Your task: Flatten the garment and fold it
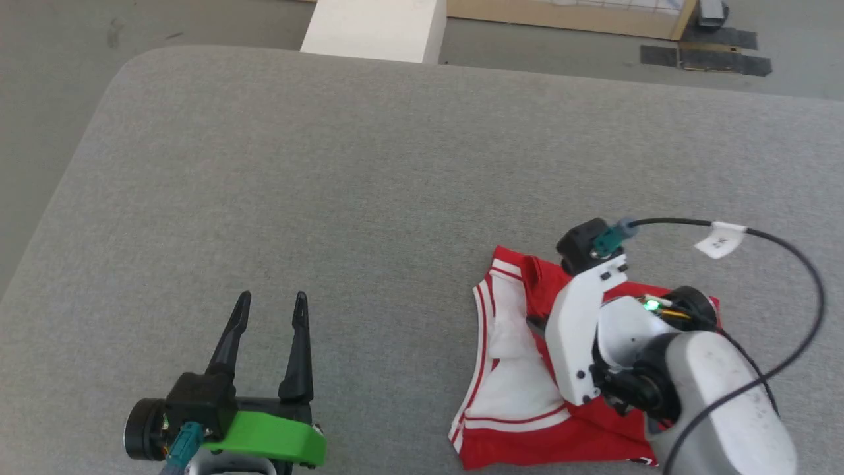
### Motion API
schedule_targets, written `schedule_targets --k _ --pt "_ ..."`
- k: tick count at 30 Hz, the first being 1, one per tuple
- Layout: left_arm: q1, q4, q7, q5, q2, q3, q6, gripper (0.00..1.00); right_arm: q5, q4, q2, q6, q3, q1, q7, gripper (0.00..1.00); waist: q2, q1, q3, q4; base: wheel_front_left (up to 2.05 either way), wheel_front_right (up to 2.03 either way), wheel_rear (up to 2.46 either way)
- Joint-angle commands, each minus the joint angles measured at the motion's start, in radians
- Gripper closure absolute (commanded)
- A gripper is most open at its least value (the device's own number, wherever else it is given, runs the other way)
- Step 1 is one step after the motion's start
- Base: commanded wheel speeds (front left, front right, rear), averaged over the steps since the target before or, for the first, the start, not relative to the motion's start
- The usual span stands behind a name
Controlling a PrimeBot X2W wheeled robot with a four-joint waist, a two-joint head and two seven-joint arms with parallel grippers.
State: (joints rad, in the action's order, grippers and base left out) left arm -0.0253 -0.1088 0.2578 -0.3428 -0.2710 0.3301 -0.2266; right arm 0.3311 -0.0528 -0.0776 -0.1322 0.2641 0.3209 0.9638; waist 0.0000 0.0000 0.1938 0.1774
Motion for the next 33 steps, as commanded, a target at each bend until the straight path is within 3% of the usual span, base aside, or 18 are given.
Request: schedule_targets --k 1,3,4,5,6,10,15,24,28,33 --pt "0.021 0.005 0.004 0.007 0.011 -0.003 0.01 0.0 -0.018 -0.033 0.006 0.002 0.007 0.02 -0.015 1.0 0.0 0.0 0.006 0.013 0.0 0.0 0.0" --pt "0.025 0.014 0.004 0.009 0.02 -0.005 0.016 0.0 -0.04 -0.091 0.013 0.002 0.018 0.031 -0.035 1.0 0.0 0.0 0.004 0.018 0.0 0.0 0.0" --pt "0.026 0.018 0.004 0.011 0.024 -0.006 0.019 0.0 -0.049 -0.12 0.016 0.002 0.021 0.035 -0.05 0.84 0.0 0.0 0.002 0.019 0.0 0.0 0.0" --pt "0.026 0.021 0.004 0.011 0.027 -0.007 0.022 0.0 -0.055 -0.139 0.018 0.002 0.026 0.039 -0.063 0.19 0.0 0.0 0.0 0.019 0.0 0.0 0.0" --pt "0.026 0.025 0.004 0.012 0.031 -0.008 0.026 0.0 -0.056 -0.16 0.021 0.002 0.032 0.042 -0.076 0.0 0.0 0.0 -0.001 0.018 0.0 0.0 0.0" --pt "0.02 0.038 0.004 0.014 0.039 -0.015 0.037 0.0 -0.014 -0.179 0.025 0.002 0.05 0.055 -0.115 0.0 0.0 0.0 -0.012 0.005 0.0 0.0 0.0" --pt "0.008 0.044 0.004 0.017 0.039 -0.028 0.042 0.0 0.059 -0.075 0.015 0.002 0.024 0.04 -0.156 0.0 0.0 0.0 -0.032 -0.021 0.0 0.0 0.0" --pt "-0.012 0.009 0.004 0.036 0.028 -0.036 0.035 0.0 0.015 0.196 -0.115 0.002 -0.3 -0.173 -0.257 0.0 0.0 0.0 -0.022 -0.06 0.0 0.0 0.0" --pt "-0.001 0.001 0.004 0.039 0.031 -0.029 0.04 0.0 -0.007 0.22 -0.1 0.002 -0.399 -0.275 -0.282 0.0 0.0 0.0 0.011 -0.064 0.0 0.0 0.0" --pt "0.022 0.006 0.004 0.043 0.032 -0.022 0.046 0.0 -0.005 0.18 -0.045 0.002 -0.432 -0.316 -0.282 0.0 0.0 0.0 0.044 -0.061 0.0 0.0 0.0"
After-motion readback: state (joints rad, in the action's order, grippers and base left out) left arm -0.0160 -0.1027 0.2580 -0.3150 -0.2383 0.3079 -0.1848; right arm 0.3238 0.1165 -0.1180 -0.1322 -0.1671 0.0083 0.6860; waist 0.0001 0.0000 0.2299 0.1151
